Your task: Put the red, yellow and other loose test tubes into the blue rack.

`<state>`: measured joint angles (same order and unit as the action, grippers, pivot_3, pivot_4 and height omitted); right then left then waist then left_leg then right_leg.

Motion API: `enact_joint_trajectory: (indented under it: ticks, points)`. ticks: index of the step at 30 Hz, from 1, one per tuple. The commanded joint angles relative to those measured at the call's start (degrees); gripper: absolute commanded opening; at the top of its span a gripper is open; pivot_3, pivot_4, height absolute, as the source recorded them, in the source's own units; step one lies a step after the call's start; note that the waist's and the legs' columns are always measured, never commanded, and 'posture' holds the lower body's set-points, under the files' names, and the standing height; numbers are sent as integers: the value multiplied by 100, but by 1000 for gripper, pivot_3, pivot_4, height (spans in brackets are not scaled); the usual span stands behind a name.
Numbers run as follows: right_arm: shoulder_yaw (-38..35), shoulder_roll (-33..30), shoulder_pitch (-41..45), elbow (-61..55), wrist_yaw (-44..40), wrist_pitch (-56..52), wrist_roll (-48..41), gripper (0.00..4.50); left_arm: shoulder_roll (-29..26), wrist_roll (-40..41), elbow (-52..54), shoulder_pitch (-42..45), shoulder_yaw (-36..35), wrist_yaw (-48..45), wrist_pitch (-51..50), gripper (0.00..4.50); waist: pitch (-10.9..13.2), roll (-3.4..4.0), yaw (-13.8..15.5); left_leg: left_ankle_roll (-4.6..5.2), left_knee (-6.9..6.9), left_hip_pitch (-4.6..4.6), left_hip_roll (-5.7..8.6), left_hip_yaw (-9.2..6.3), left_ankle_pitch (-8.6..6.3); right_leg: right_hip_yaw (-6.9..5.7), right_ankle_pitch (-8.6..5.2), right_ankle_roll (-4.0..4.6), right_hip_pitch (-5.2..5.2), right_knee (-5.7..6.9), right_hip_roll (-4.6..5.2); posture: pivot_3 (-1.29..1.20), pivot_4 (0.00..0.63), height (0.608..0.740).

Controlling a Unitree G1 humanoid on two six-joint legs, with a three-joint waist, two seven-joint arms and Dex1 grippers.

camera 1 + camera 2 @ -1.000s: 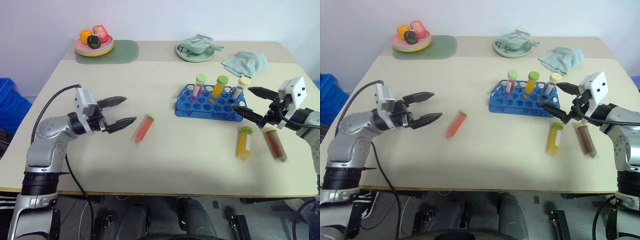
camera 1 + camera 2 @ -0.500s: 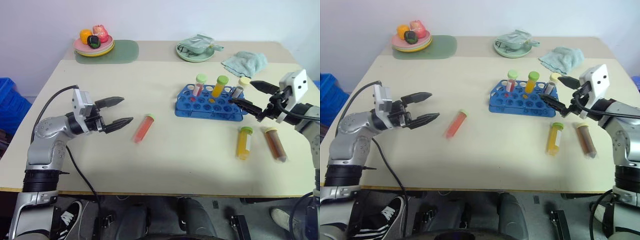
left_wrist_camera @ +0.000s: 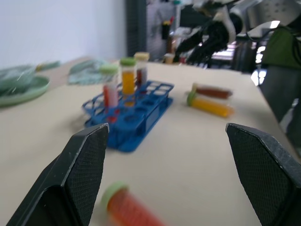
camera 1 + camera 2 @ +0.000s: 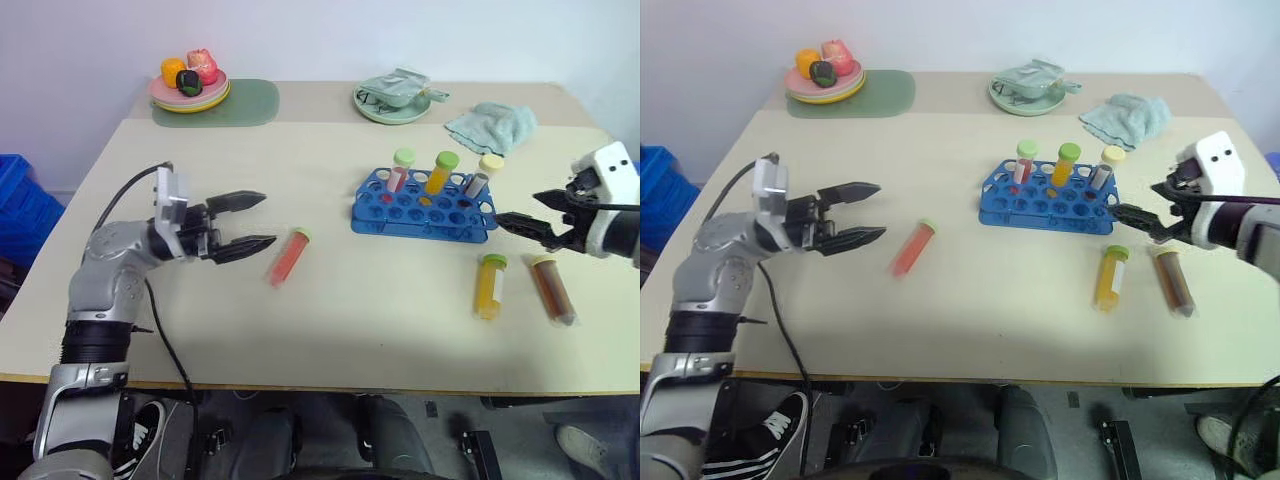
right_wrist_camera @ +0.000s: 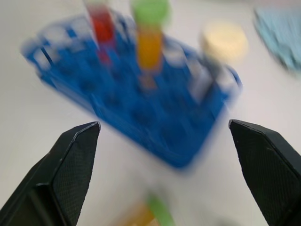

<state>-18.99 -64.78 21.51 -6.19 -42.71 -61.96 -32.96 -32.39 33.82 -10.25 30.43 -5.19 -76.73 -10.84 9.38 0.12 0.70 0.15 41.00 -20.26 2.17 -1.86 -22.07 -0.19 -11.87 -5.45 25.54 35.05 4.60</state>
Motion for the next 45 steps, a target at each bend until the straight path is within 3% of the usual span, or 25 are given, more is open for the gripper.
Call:
enact_joint_trajectory:
  ticks: [1,6,10,14,25,38,45]
  points:
    - [-297,-610,201,284,-95,-944,-144,4500,95,-40,-19,180,93,-134,68,4068,0,0,-5,1,0,0,-1,0,0,0,0,0,0,0,0,0,150,740]
    - [-161,-1039,155,399,-96,-1746,-172,4500,230,-88,-199,296,220,-353,161,4068,0,0,-19,0,-2,0,-4,2,0,0,0,0,1,-1,-3,0,150,740]
    - [153,-926,629,815,75,-2707,-198,4500,215,-93,-206,229,355,-734,150,4068,0,0,-13,0,0,0,-4,2,0,0,0,0,1,-2,-3,0,150,740]
    - [692,-928,727,887,121,-3011,-151,4500,88,-94,-139,117,427,-1014,138,4068,0,0,-5,0,-1,-2,-4,1,0,1,0,0,3,-3,-2,0,150,740]
    - [1896,-760,1703,1862,182,-2834,259,4500,-110,-73,431,-261,451,-1137,91,4068,1,3,-14,0,0,-5,-3,3,0,1,0,0,5,-7,0,0,150,740]
    - [4097,-975,2758,2567,-840,-2186,1057,4500,-81,18,881,-621,413,-826,-40,4068,2,5,-16,-1,-2,-14,-3,6,0,1,0,0,19,-6,0,0,150,740]
    - [4800,-723,3261,3137,-1357,-1838,1645,4500,-138,126,1321,-934,340,-585,-237,4068,3,7,-21,-1,-3,-16,-3,8,0,1,0,0,25,-5,0,0,150,740]
